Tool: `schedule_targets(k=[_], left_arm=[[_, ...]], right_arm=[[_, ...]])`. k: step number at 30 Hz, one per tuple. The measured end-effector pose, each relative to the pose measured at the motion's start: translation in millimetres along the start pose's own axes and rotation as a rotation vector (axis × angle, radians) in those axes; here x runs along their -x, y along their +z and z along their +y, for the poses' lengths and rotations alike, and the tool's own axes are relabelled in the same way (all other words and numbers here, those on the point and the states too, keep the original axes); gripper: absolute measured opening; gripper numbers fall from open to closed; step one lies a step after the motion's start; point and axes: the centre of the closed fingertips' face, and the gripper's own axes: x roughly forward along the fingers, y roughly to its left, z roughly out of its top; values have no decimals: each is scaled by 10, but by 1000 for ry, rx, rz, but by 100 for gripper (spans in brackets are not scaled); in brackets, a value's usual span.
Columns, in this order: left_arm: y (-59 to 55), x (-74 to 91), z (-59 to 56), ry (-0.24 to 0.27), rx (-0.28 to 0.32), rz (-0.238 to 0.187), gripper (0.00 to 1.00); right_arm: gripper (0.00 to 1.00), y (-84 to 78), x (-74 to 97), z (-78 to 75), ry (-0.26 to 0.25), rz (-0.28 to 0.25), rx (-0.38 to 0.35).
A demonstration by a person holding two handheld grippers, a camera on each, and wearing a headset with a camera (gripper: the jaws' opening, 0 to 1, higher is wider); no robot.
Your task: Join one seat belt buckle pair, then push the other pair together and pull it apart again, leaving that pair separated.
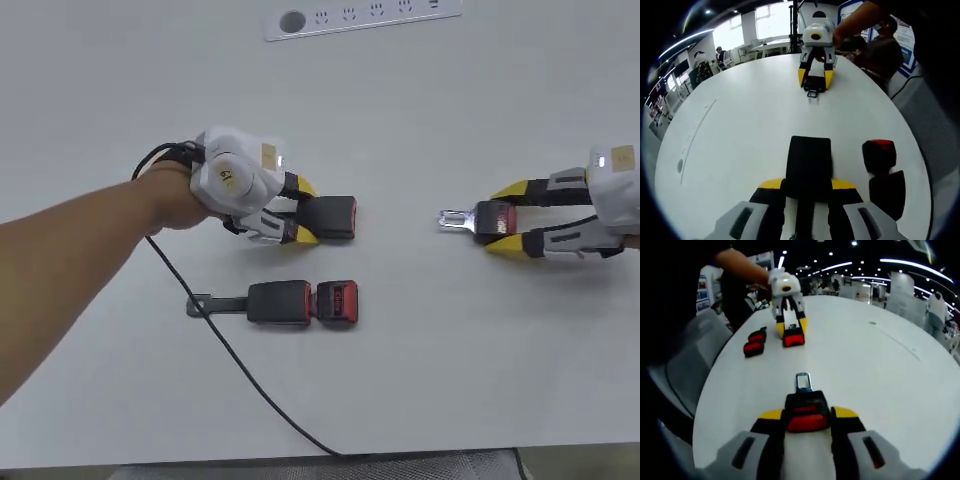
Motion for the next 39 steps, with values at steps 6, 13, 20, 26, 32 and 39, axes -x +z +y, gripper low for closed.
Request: schedule_targets(k=[6,13,20,26,32,39], left_arm=[[-1,-1,-7,6,20,-8,34],[-5,-6,-14,8,37,-9,34],[-10,-13,-23,9,44,-6,34],[-12,-18,-27,6,47,-3,34],[-14,-19,-29,0,42,4,34],[-15,-24,-28,-5,27,19,34]], right_arm=[[36,88,-106,21,11,-15,3],[36,255,-328,60,12,-30,5],[36,418,-556,145,27,-34,13],[36,521,-695,215,43,-40,24],[36,579,-772,240,50,-32,24],[36,630,-812,217,52,-6,35]])
